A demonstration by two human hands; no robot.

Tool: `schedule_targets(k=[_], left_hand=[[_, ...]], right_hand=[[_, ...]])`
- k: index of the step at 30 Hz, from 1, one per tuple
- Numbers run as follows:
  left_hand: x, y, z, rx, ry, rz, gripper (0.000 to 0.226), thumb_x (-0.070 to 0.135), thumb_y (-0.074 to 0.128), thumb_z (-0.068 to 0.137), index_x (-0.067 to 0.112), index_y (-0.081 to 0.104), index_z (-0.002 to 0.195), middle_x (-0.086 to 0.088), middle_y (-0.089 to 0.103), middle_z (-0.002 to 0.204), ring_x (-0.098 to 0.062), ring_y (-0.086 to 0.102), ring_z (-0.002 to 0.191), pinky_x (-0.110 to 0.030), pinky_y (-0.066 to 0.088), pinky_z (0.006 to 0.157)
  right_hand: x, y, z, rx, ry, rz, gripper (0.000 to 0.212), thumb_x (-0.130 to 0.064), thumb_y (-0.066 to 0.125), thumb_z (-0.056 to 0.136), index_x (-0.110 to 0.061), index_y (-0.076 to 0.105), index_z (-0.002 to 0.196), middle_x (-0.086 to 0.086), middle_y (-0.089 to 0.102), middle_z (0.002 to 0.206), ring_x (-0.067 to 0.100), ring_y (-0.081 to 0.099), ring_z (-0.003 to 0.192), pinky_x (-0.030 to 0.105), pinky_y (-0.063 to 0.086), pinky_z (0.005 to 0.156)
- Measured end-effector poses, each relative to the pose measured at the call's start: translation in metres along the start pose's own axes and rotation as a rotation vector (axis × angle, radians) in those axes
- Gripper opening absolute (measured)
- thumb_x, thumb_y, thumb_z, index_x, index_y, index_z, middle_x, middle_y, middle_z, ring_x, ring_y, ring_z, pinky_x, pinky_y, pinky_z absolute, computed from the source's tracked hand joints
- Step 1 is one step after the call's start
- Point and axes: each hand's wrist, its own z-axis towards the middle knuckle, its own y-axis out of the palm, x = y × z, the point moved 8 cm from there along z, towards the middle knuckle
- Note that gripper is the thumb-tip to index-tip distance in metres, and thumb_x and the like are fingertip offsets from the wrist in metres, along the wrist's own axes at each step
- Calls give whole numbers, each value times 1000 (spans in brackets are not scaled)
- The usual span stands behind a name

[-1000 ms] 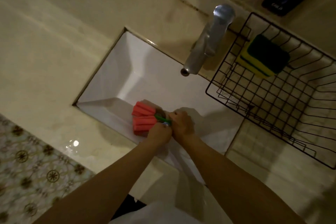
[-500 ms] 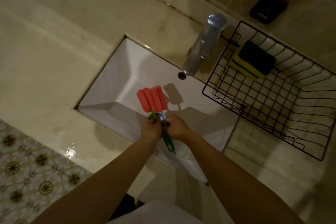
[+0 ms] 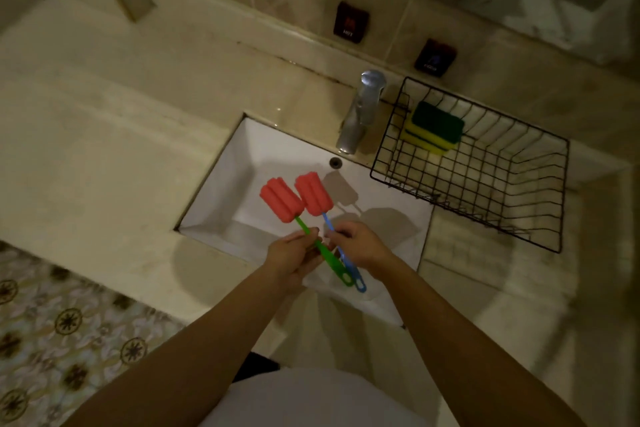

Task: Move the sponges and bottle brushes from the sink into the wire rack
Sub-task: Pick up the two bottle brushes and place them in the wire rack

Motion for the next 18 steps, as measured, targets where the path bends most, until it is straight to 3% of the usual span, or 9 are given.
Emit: schedule_targets(k=[5,10,18], left_hand=[[3,16,-21,-164,23,63,7,-2,60,86,1,66,88,-12,74,73,-20,73,66,-32,62,66],[-2,47,-33,-256,-5,129,11,1,62,86,-3,66,95,-18,73,90,-26,72,84,-35,61,74],[-11,106,-43,-382,-57,250,11,8,70,79,7,72,90,-9,78,86,-21,74,82,-30,61,64]], right_hand=[[-5,-15,-34,117,-10,-3,19,-16,53,96,-9,69,103,2,65,82,12,61,72,23,50,63],[-3,-51,-70,308,-70,79,13,-13,58,93,-15,70,98,-2,67,83,10,63,75,21,48,65],[7,-112,-102,515,-75,164,19,-12,59,92,-16,72,106,2,70,87,15,62,71,31,53,65]])
